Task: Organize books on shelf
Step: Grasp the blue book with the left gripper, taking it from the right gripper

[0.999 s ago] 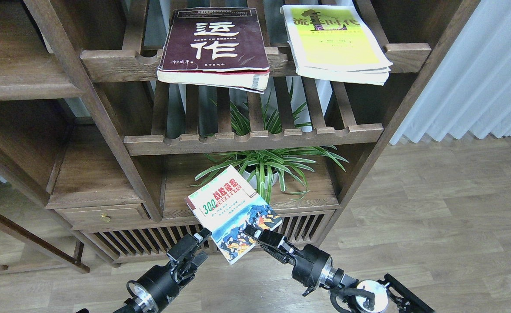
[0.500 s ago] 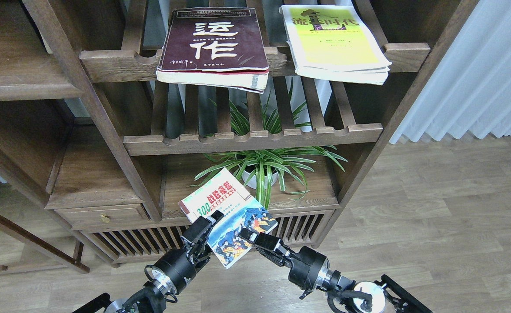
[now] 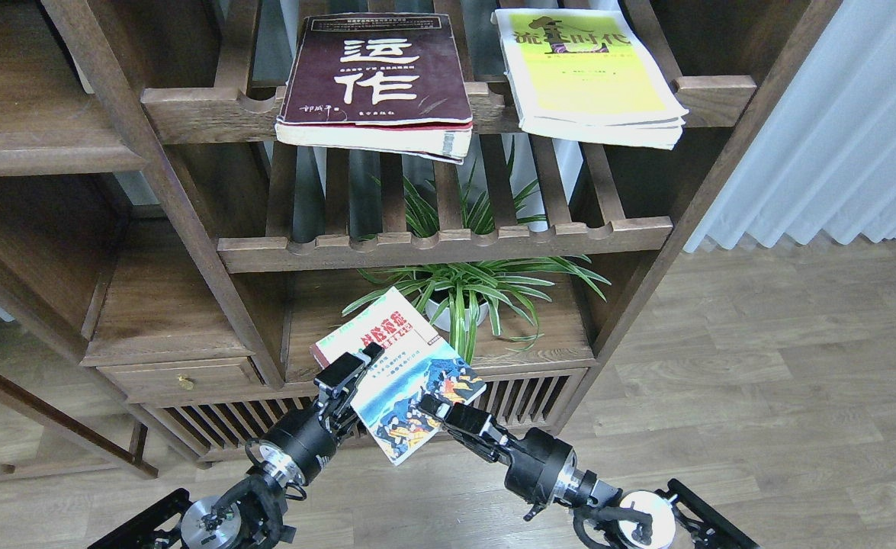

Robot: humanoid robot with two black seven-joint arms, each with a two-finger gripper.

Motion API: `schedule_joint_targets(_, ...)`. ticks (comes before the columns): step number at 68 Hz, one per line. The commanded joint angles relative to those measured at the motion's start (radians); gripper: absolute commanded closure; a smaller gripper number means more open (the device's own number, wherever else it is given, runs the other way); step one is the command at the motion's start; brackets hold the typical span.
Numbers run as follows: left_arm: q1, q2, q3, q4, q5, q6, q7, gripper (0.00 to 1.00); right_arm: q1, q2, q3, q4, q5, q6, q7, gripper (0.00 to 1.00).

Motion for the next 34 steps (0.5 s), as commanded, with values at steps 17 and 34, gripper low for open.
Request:
schedule_joint_targets(17, -0.01, 0.0, 0.002, -0.023, 0.0, 0.0, -0.001, 0.98, 0.0, 0.0, -0.008, -0.001, -0.002, 0.0, 0.0, 0.96)
schedule_joint_targets(34, -0.016, 0.0, 0.017, -0.029, 0.002, 0.0, 0.027, 1.0, 0.012, 0.0, -0.003, -0.019, -0.004, -0.013, 0.002, 0.48)
